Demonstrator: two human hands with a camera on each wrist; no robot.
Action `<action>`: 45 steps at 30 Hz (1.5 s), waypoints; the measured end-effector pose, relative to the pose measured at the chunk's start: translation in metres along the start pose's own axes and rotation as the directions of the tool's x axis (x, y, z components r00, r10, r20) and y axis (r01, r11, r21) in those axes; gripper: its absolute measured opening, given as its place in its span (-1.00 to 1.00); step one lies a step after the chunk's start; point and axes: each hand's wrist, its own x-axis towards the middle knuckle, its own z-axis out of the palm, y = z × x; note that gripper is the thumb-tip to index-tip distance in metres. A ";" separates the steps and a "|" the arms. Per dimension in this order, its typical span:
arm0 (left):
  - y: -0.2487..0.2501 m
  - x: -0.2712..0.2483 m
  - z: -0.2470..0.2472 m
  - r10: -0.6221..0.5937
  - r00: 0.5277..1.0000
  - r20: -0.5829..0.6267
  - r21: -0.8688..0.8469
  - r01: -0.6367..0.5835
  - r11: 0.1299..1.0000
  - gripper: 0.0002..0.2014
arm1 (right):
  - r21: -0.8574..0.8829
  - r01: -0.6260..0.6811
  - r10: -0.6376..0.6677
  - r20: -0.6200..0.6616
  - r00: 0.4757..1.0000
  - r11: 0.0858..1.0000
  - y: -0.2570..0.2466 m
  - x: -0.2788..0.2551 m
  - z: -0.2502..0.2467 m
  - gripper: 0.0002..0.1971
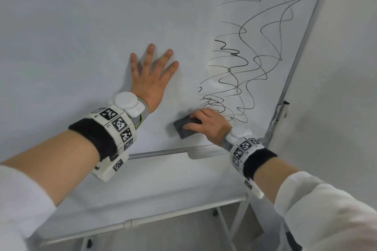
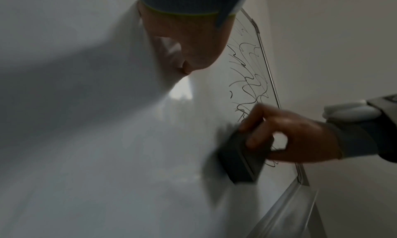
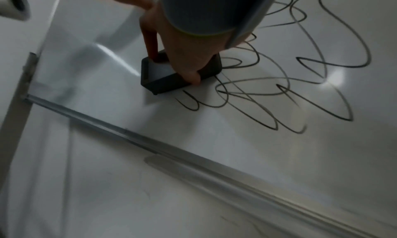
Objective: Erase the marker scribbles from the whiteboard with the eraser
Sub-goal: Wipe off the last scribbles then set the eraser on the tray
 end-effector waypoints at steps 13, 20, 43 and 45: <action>0.007 -0.001 0.011 0.000 1.000 0.015 0.016 0.000 1.000 -0.17 | 0.047 -0.030 0.026 0.068 0.997 0.998 0.007 -0.042 0.015 -0.63; 0.015 -0.003 0.016 -0.012 1.000 0.016 0.029 0.011 1.000 -0.21 | 0.076 -0.213 0.217 -0.044 0.975 0.974 0.012 -0.024 0.004 -0.62; 0.015 0.010 0.012 0.031 0.995 -0.093 -0.080 -0.038 0.996 -0.56 | 0.016 -0.216 0.216 -0.066 0.974 0.976 0.030 -0.026 -0.007 -0.48; 0.017 0.012 0.011 0.018 0.996 -0.088 -0.070 -0.025 0.997 -0.62 | 0.055 -0.289 0.293 -0.144 0.945 0.956 0.037 -0.003 -0.026 -0.50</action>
